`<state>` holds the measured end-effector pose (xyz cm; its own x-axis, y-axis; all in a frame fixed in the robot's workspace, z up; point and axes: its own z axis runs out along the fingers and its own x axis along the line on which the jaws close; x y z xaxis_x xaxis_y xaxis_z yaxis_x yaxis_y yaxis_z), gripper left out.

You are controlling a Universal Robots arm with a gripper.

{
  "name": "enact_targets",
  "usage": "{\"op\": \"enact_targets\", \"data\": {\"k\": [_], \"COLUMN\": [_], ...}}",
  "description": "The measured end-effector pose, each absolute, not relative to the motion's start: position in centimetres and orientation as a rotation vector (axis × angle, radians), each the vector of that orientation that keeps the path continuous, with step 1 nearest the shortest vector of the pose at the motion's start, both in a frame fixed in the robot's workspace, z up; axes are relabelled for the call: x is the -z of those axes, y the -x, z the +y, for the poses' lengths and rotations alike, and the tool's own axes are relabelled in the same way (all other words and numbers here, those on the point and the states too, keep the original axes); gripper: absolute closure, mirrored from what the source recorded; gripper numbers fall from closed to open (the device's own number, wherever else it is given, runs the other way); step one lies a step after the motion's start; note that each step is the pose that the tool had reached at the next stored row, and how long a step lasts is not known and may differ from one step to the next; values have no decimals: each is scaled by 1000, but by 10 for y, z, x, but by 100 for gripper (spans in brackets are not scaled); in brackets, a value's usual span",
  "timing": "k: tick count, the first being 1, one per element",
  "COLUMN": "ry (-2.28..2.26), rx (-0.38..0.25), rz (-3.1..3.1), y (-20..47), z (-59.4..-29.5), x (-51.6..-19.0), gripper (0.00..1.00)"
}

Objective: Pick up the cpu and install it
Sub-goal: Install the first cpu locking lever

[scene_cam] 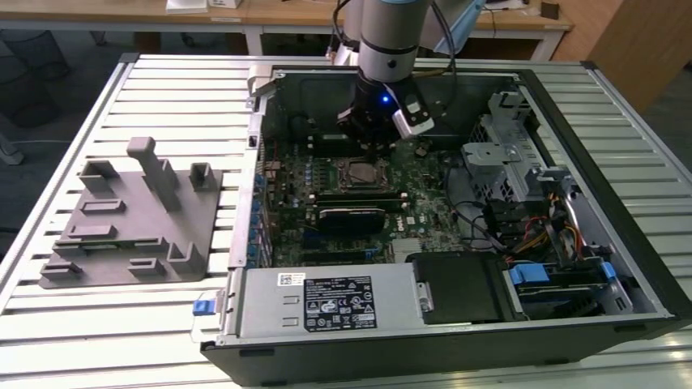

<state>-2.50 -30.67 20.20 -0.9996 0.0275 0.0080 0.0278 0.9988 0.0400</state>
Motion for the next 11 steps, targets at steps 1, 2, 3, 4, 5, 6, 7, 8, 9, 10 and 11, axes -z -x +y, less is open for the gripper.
{"op": "enact_targets", "data": {"k": [1,2,3,4,5,6,7,8,9,10,11], "ry": [43,43,43,43,44,44,44,44,44,44,44], "rx": [63,62,53,36,17,-1,-16,-29,-40,-46,-47], "rz": [-3133,-3133,-3134,-3134,-3134,-3134,-3135,-3135,-3134,-3135,-3134], "y": [25,25,25,25,25,25,25,25,24,24,24], "z": [-307,-307,-307,-307,-307,-307,-307,-307,-307,-307,-307], "x": [-202,-202,-202,-202,-202,-201,-201,-200,-199,-199,-199], "gripper": [89,89,89,89,89,89,89,89,89,89,89]}}
